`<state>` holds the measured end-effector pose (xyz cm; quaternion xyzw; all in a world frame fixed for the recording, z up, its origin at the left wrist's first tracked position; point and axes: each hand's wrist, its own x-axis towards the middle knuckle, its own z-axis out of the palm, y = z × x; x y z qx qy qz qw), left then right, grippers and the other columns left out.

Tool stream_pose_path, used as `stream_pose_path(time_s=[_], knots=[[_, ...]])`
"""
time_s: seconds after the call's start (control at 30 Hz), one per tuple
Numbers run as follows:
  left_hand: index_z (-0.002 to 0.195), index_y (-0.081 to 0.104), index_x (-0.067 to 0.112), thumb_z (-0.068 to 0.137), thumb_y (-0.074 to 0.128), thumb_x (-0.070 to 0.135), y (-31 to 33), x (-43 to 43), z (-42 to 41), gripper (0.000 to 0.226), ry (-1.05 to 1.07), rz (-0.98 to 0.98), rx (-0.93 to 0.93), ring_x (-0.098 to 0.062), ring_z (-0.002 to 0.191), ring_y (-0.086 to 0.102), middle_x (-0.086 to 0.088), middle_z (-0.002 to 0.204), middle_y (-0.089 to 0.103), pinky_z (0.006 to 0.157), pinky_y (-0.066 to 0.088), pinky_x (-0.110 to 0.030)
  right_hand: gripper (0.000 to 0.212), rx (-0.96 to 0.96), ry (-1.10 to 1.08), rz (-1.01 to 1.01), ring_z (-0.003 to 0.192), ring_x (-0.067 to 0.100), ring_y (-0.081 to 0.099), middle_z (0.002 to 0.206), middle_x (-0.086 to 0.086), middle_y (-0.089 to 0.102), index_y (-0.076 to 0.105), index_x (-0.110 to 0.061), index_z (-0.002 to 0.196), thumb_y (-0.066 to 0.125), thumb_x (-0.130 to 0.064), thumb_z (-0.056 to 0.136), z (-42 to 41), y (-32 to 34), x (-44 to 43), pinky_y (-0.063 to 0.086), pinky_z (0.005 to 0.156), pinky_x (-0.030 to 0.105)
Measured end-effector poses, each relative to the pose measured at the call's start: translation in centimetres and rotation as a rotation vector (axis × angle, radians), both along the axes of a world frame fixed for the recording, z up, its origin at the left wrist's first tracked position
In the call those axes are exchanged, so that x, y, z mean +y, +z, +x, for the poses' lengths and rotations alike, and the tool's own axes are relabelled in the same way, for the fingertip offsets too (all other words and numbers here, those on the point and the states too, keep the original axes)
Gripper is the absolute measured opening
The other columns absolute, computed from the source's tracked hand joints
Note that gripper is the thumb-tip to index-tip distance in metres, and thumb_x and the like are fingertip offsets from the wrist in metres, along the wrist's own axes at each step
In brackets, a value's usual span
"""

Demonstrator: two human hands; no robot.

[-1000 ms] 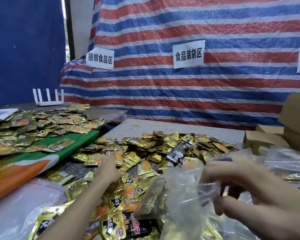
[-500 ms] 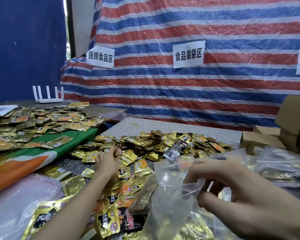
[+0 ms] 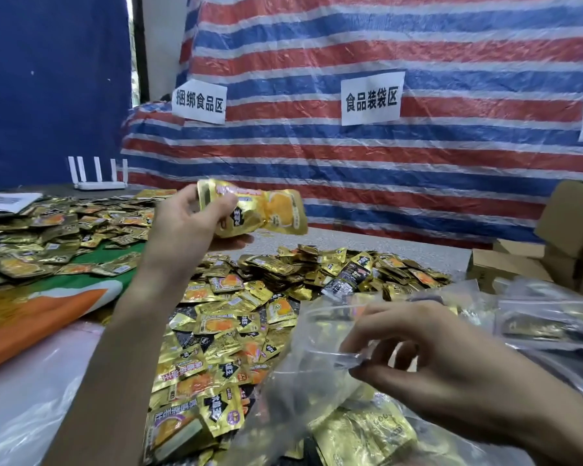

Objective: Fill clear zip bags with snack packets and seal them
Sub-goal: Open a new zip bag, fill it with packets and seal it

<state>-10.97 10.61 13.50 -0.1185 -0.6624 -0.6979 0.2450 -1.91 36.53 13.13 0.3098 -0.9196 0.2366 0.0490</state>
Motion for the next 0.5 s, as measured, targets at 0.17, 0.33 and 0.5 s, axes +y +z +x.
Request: stream_pose_path(time_s=[0.17, 0.33, 0.5], knots=[[0.064, 0.075, 0.033, 0.090, 0.061, 0.024, 2.0, 1.8, 4.7, 0.031, -0.086, -0.050, -0.004, -0.011, 0.054, 0.064, 0.004, 0.062, 0.070, 0.039, 0.045, -0.020, 0.014, -0.016, -0.012, 0.033, 0.079, -0.002, 0.064, 0.095, -0.029, 0.064, 0.069, -0.049, 0.080, 0.071, -0.037, 0.086, -0.1, -0.1, -0.7, 0.044, 0.061, 0.016], [0.074, 0.073, 0.017, 0.078, 0.071, 0.032, 1.8, 2.6, 6.0, 0.016, -0.040, -0.288, -0.008, -0.013, 0.044, 0.056, -0.008, 0.061, 0.068, 0.037, 0.037, -0.019, 0.013, -0.112, 0.021, 0.021, 0.076, 0.004, 0.068, 0.087, -0.019, 0.073, 0.078, -0.043, 0.088, 0.076, -0.031, 0.083, 0.0, -0.2, -0.9, 0.051, 0.061, 0.020], [0.078, 0.075, 0.011, 0.066, 0.077, 0.039, 1.5, 2.6, 5.4, 0.030, -0.061, -0.400, -0.111, -0.011, 0.051, 0.057, -0.012, 0.069, 0.069, 0.043, 0.041, -0.022, 0.014, -0.081, 0.077, -0.071, 0.073, 0.006, 0.068, 0.083, -0.021, 0.073, 0.081, -0.037, 0.084, 0.074, -0.025, 0.081, -0.1, -0.2, -0.8, 0.048, 0.060, 0.014]])
